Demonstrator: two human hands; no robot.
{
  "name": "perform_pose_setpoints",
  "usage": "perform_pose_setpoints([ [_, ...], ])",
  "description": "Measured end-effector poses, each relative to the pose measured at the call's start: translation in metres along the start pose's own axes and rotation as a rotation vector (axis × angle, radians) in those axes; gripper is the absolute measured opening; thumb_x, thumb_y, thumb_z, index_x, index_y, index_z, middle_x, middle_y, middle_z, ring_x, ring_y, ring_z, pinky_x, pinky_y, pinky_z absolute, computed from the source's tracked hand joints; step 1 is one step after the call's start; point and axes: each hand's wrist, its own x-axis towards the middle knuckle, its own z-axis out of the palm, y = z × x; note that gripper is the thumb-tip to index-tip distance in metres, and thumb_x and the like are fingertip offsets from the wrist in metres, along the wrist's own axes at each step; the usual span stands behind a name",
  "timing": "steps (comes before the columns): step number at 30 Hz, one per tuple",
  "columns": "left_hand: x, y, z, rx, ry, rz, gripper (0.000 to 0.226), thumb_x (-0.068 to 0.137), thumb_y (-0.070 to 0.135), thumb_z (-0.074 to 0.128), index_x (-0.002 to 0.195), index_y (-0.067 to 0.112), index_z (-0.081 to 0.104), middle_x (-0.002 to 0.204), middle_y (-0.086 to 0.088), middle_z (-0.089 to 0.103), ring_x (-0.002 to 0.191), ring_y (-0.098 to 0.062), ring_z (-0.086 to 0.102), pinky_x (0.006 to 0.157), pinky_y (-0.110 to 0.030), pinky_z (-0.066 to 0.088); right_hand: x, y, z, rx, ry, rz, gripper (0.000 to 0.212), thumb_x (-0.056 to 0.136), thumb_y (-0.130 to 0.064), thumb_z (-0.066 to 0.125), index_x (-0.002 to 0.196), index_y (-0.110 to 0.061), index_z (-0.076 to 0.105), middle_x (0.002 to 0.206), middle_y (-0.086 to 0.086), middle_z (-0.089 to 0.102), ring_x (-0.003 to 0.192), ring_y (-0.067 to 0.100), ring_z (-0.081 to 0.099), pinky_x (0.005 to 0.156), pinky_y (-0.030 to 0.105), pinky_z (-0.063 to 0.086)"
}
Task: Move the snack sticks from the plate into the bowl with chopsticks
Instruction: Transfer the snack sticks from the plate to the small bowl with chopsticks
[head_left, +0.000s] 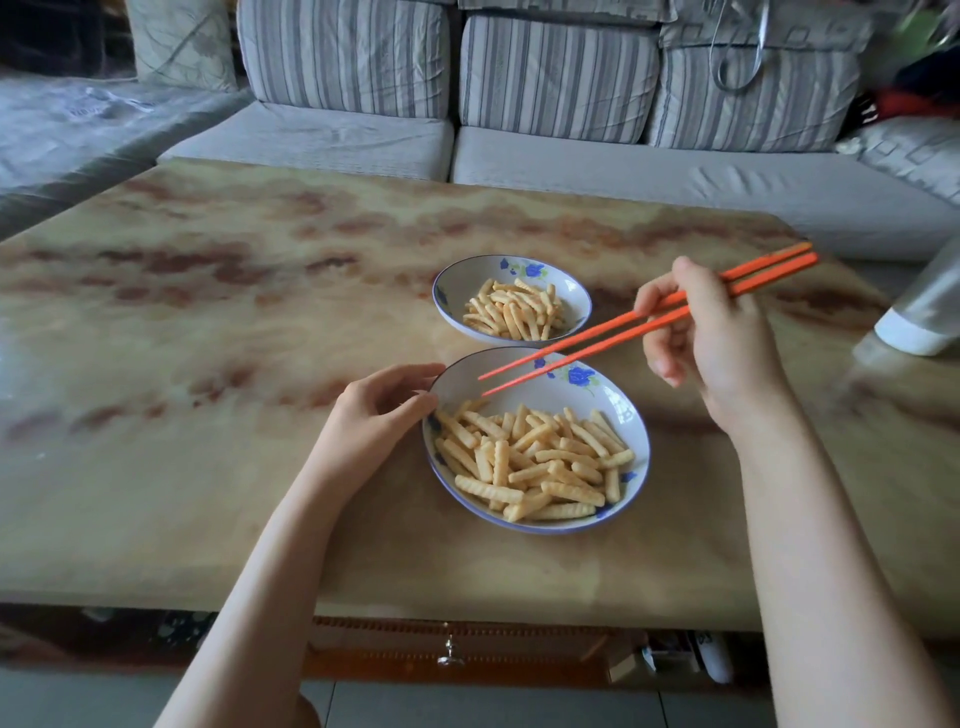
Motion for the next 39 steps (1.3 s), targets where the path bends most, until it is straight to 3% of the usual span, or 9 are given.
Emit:
perform_pose_setpoints([
  [5, -0.001, 0.001, 0.000, 0.004, 0.002, 0.000, 0.038, 0.074, 0.029, 0.059, 0.110, 0.030, 0.071, 0.101, 0.017, 0.073, 0.095, 0.003, 0.066, 0.093, -0.024, 0.050, -0.001, 0.005, 0.006, -0.061, -0.100, 0.041, 0.047, 0.103, -0.024, 0.031, 0.066, -0.008, 0.056, 0.034, 0.006, 0.043, 0.031, 0.020, 0.031, 0.035, 0.020, 0.024],
  [19, -0.001, 0.001, -0.001, 0.006, -0.004, -0.010, 0.040, 0.074, 0.029, 0.059, 0.113, 0.029, 0.071, 0.104, 0.015, 0.073, 0.098, 0.002, 0.066, 0.096, -0.027, 0.050, 0.000, 0.009, 0.010, -0.029, -0.060, 0.069, 0.047, 0.103, -0.025, 0.031, 0.066, -0.008, 0.056, 0.036, 0.006, 0.045, 0.030, 0.019, 0.033, 0.036, 0.018, 0.027],
  [30, -0.002, 0.002, -0.001, -0.005, 0.001, -0.023, 0.040, 0.074, 0.029, 0.059, 0.112, 0.030, 0.071, 0.105, 0.013, 0.073, 0.099, -0.001, 0.066, 0.098, -0.031, 0.050, 0.004, 0.009, -0.003, 0.068, 0.141, 0.049, 0.044, 0.101, -0.023, 0.032, 0.063, -0.012, 0.050, 0.035, 0.002, 0.043, 0.029, 0.019, 0.036, 0.036, 0.020, 0.025],
  [35, -0.002, 0.002, 0.000, -0.010, -0.001, -0.021, 0.040, 0.074, 0.029, 0.059, 0.112, 0.029, 0.071, 0.104, 0.013, 0.073, 0.098, 0.000, 0.066, 0.096, -0.028, 0.050, 0.007, 0.009, 0.003, 0.220, 0.330, -0.006, 0.043, 0.100, -0.019, 0.032, 0.062, -0.012, 0.050, 0.038, -0.002, 0.048, 0.030, 0.017, 0.039, 0.037, 0.022, 0.027],
  [39, -0.001, 0.002, -0.001, -0.013, 0.005, -0.019, 0.038, 0.076, 0.027, 0.060, 0.112, 0.028, 0.071, 0.103, 0.013, 0.073, 0.097, 0.001, 0.066, 0.093, -0.023, 0.050, 0.007, 0.015, 0.022, 0.208, 0.395, -0.016, 0.042, 0.101, -0.020, 0.031, 0.065, -0.011, 0.049, 0.035, 0.000, 0.045, 0.030, 0.017, 0.039, 0.036, 0.019, 0.028],
])
